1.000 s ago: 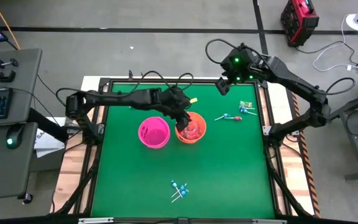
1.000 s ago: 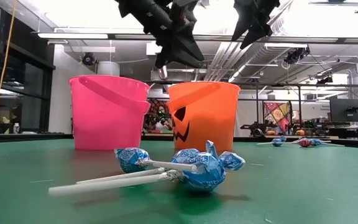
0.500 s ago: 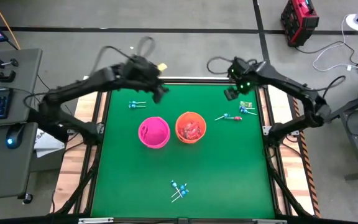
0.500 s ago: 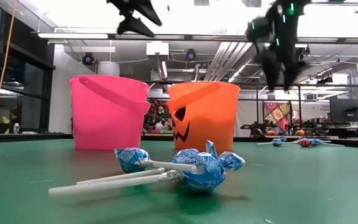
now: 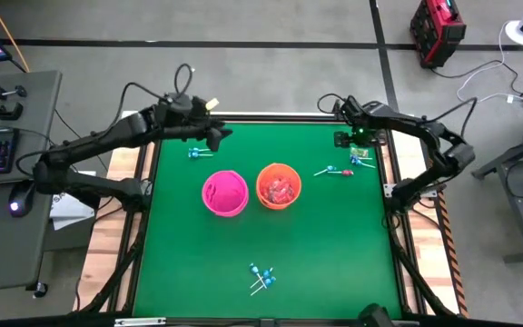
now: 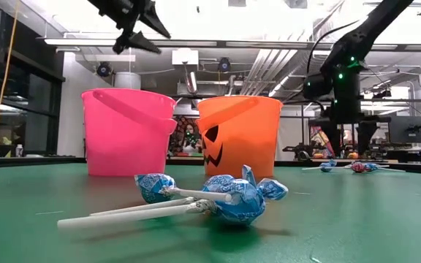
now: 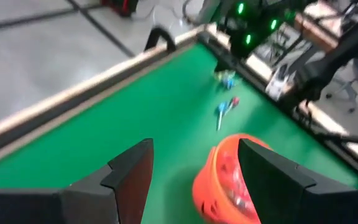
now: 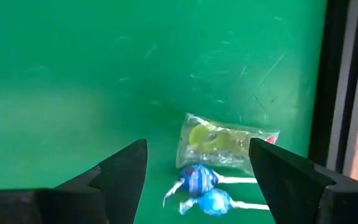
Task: Sort candy by brand, put in halloween buckets
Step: Put the green gummy into the orange bucket
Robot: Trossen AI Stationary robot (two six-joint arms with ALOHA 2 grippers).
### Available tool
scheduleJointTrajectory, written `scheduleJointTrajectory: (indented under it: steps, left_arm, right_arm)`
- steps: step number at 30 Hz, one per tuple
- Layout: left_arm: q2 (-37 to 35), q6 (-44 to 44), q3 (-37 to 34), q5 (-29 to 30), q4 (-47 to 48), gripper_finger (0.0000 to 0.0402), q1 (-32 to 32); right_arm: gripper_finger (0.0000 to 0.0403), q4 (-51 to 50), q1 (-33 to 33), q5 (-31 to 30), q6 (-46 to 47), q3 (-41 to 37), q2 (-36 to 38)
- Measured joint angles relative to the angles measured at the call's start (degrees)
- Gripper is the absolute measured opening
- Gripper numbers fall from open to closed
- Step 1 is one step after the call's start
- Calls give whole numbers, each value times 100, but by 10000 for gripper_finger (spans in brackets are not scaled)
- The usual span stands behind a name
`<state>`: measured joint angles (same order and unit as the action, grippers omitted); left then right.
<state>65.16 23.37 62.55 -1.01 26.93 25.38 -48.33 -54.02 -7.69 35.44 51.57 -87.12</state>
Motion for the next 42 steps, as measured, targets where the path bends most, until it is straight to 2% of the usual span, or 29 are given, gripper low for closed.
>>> scheduleJointTrajectory:
  steps: [8,14,17,21,30,36,39,42]
  left_arm:
    - [-19,53,-590,-25,-3,225,-161]
    - [-23,51,-744,-31,55,225,-161]
    - [-27,-2,-748,-29,81,225,-154]
    - [-28,-125,-748,-29,79,225,-152]
    - [-131,-381,-748,-25,75,225,-85]
    - [-929,-853,-748,30,66,225,95]
    - [-1473,-856,-746,261,16,225,245]
    - [-1947,-952,-743,538,10,225,350]
  right_arm:
    - [275,393,2,-344,430,-113,-371]
    - [267,418,30,-605,570,-113,-575]
    - [242,393,98,-695,562,-113,-636]
    - [187,323,157,-757,502,-113,-692]
    - [15,339,157,-717,19,-113,-685]
    - [7,381,246,-705,-344,-113,-161]
    - [4,602,361,-687,-497,-111,337]
    - [2,1067,491,-383,-723,-111,884]
